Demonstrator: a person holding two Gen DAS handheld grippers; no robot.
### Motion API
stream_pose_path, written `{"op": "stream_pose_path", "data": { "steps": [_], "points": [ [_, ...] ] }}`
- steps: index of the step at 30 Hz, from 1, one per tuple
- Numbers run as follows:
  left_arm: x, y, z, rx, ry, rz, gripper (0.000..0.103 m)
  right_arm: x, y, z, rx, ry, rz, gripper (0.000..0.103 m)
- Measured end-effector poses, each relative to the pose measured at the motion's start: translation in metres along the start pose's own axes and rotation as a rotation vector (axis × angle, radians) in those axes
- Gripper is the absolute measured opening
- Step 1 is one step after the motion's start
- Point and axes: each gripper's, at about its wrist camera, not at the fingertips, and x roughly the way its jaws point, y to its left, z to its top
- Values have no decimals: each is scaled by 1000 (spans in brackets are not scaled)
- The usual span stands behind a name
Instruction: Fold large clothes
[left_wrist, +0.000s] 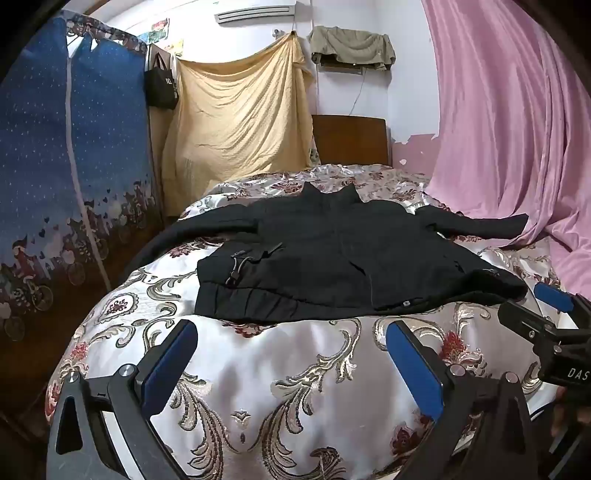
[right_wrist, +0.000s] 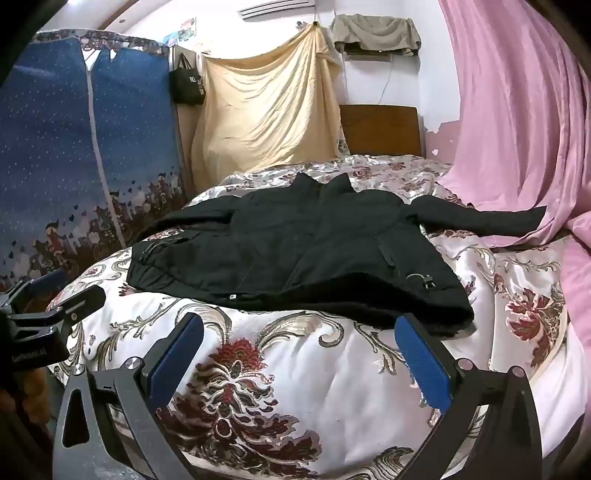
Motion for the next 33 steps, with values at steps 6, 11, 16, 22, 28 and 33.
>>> {"op": "stream_pose_path", "data": {
  "steps": [6, 11, 16, 22, 28, 33],
  "points": [
    [3, 3, 0, -6, 1, -1, 103, 1, -2, -1, 18, 18, 21, 102],
    [0, -1, 0, 7, -5, 4, 103, 2, -2, -1, 19, 16, 18, 102],
    [1, -1, 0, 8, -4, 5, 103, 2, -2, -1, 17, 13, 16, 102],
    [0, 0, 0, 9, -5, 5, 103, 1, 0, -2, 11, 11, 13, 102],
    [0, 0, 0, 8, -5, 5, 103, 1, 0, -2, 11, 11, 14, 102],
    [1, 1, 0, 3, -4, 6, 103, 1, 0, -3, 14, 13, 16, 102]
  ]
}}
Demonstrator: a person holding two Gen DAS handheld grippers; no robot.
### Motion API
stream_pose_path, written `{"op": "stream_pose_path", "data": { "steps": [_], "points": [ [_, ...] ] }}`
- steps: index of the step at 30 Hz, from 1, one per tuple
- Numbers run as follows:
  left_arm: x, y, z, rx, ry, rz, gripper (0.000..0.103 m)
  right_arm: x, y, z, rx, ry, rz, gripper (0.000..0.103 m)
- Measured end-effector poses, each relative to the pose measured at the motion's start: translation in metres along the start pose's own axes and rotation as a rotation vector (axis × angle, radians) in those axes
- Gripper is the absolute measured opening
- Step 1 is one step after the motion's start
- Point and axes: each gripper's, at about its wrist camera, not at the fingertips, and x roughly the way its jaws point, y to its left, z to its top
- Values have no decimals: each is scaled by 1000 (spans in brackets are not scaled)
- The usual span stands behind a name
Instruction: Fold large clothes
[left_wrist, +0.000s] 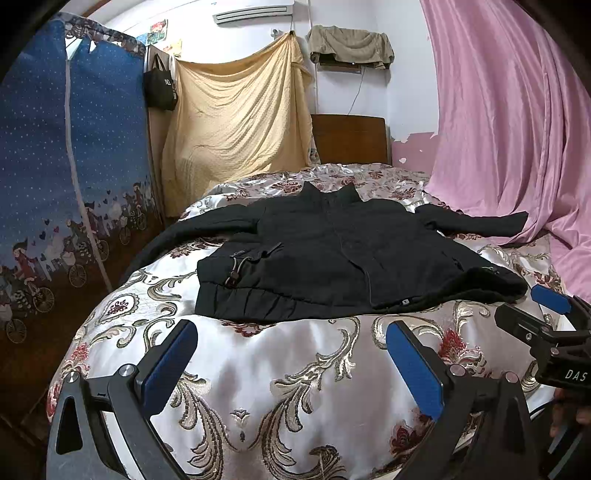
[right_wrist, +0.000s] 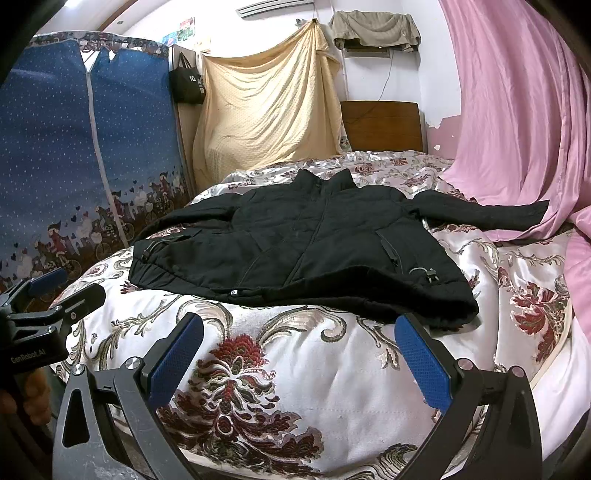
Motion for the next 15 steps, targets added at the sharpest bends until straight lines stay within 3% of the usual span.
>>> {"op": "stream_pose_path", "data": {
  "steps": [15],
  "points": [
    [-1, -1, 0, 6, 0, -1, 103, 1, 0, -2, 0, 2, -1, 102]
  ]
}}
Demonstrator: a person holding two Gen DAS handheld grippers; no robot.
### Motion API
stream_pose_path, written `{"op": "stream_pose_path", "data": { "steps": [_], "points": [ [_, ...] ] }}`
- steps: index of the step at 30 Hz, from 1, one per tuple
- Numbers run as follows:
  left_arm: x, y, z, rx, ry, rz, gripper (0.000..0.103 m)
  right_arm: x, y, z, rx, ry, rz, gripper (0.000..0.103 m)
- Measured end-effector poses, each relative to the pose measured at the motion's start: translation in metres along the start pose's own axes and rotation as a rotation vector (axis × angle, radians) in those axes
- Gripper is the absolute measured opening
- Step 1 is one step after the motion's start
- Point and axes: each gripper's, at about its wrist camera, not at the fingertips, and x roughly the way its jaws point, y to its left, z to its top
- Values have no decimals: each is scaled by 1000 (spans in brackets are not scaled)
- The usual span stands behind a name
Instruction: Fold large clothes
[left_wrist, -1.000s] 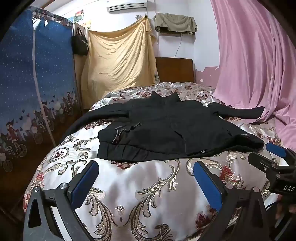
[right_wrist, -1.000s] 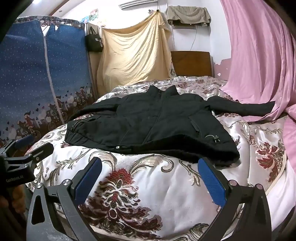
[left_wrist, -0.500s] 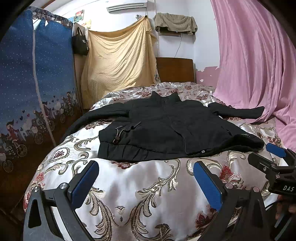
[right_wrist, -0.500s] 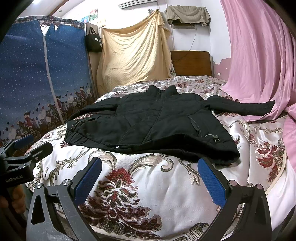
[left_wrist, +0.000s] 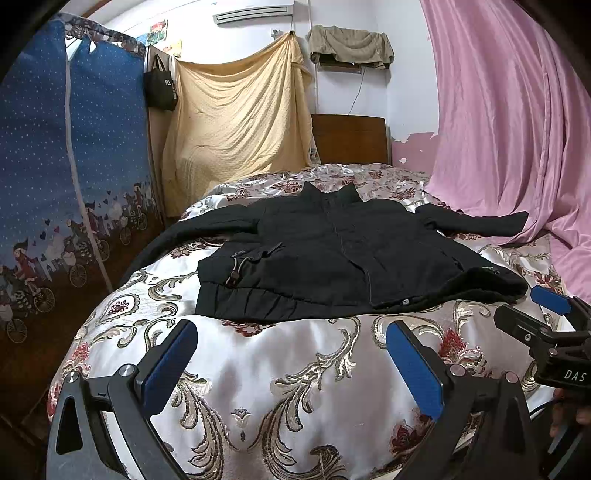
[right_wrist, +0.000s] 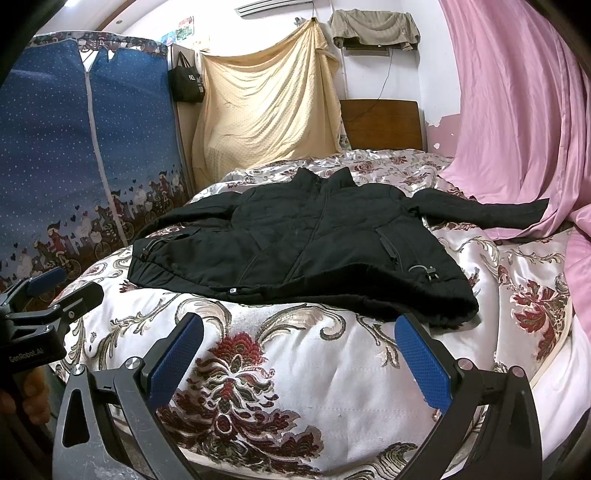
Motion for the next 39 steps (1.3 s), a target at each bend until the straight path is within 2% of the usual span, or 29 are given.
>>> {"op": "stream_pose_path", "data": {
  "steps": [39],
  "points": [
    [0, 0, 0, 2, -1, 1, 103, 1, 1, -4, -2, 6, 1, 102]
  ]
}}
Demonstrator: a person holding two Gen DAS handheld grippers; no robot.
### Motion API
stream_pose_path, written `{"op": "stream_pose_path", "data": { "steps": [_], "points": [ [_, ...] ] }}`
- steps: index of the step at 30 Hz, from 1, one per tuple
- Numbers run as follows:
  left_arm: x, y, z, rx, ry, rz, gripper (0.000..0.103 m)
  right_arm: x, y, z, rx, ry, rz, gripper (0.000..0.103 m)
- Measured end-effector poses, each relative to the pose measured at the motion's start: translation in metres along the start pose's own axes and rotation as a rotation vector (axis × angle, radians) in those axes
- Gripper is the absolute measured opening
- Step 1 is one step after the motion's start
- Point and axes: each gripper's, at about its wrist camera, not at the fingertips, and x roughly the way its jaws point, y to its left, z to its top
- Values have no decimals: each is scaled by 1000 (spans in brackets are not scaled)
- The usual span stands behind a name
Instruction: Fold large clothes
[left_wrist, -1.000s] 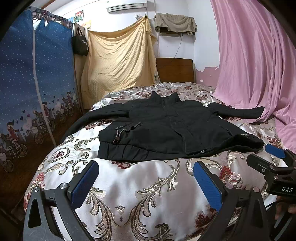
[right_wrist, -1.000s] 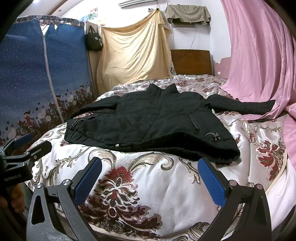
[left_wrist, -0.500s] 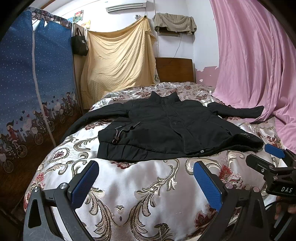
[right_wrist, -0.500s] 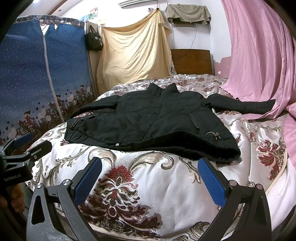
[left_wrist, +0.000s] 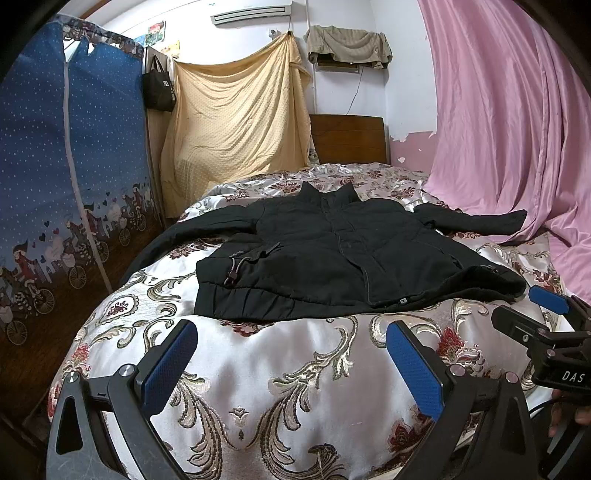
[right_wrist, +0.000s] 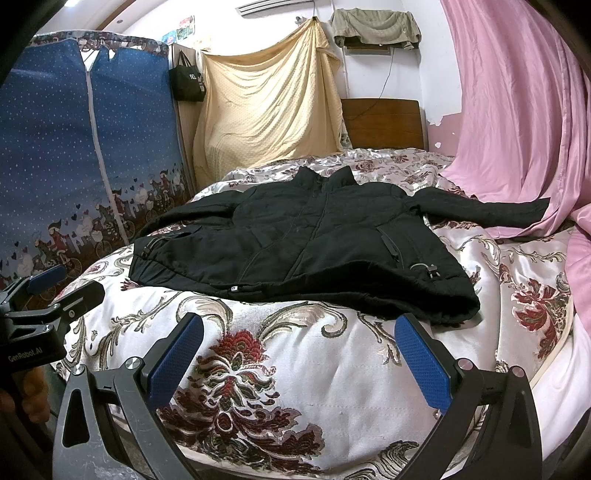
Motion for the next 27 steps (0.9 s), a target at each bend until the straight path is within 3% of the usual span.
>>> {"op": "stream_pose_path", "data": {
  "steps": [18, 21, 27],
  "points": [
    [-5, 0, 0, 10, -10, 16, 103, 0, 1, -1, -1, 2, 0, 102],
    [-6, -4, 4, 42, -52, 54, 103, 0, 1, 1, -7, 2, 4, 102],
    [-14, -11, 17, 127, -210, 125, 103, -1, -4, 18, -61, -11, -5, 102]
  ]
}}
